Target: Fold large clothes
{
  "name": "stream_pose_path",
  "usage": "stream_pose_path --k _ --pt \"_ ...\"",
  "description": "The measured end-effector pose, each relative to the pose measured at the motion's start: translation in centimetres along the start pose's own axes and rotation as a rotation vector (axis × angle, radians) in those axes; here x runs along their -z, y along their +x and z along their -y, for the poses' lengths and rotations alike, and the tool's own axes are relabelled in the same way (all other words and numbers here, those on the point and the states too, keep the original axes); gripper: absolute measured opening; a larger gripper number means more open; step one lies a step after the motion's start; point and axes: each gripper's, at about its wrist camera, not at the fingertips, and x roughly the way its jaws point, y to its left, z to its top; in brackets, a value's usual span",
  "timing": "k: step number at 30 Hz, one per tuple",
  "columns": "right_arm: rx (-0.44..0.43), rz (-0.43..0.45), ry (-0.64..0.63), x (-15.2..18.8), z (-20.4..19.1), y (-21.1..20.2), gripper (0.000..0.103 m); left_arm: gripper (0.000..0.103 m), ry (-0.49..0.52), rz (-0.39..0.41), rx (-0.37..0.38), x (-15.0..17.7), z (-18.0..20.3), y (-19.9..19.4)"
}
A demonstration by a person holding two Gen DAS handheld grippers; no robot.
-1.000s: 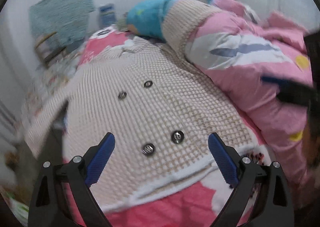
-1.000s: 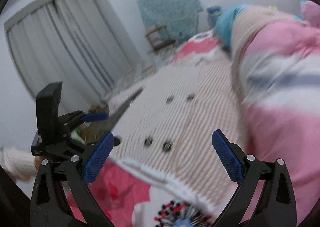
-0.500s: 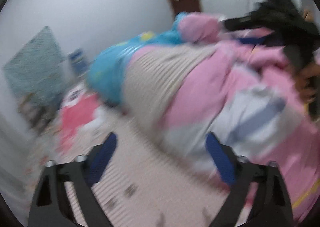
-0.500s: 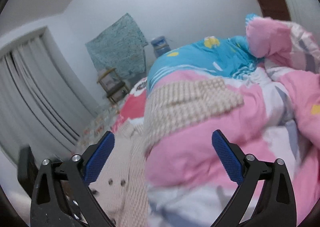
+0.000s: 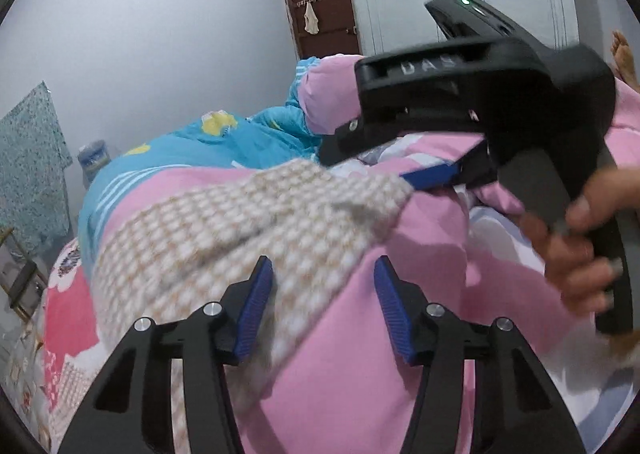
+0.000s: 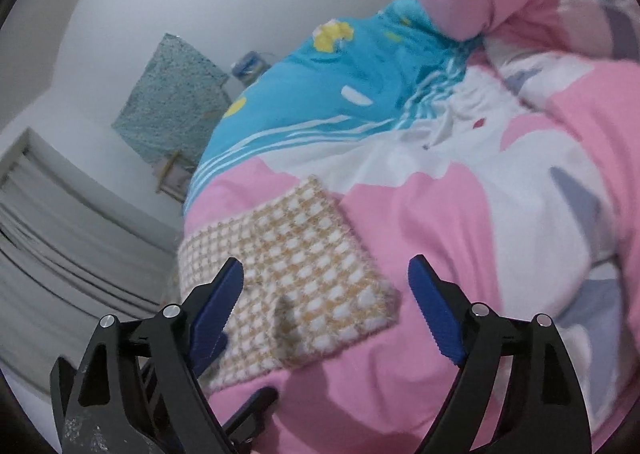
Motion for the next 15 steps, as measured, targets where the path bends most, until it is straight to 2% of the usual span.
stream_pose_path --k 1,2,4,7,9,12,14,15 --pt "-0.042 -0.003 -0.011 0.0 -0.1 -0.1 0.062 0.052 0.006 -0.008 0.008 -0.3 0.0 0.4" --pt "-0.034 -0.002 -0.041 0.1 -0.6 -0.1 0.040 0.052 0.015 -0.011 0.007 -0.6 0.1 0.8" --pt "-0.019 0.013 -0.110 0.4 -1.8 -0.8 0.020 0.052 0.023 -0.011 0.014 -0.8 0.1 1.0" --pt "-0.045 0.062 -0.154 0.7 -3.6 -2.3 0.017 0.052 -0.024 0.012 0.038 -0.5 -0.4 0.6" --pt "-0.053 0.087 -0.165 0.7 -4.8 -2.9 0.016 0.052 -0.096 0.038 0.055 -0.3 -1.3 -0.3" --pt "-0.130 0.111 -0.148 0.9 -7.1 -3.9 0.015 0.052 -0.190 0.071 0.103 -1.0 -2.4 -0.8" --pt "-0.173 0.106 -0.160 1.1 -8.9 -4.2 0.015 0.052 -0.238 0.132 0.080 -1.2 -3.0 -2.2" --pt "-0.190 0.109 -0.168 1.2 -9.8 -4.2 0.015 0.039 -0.280 0.185 0.083 -1.2 -3.8 -3.5"
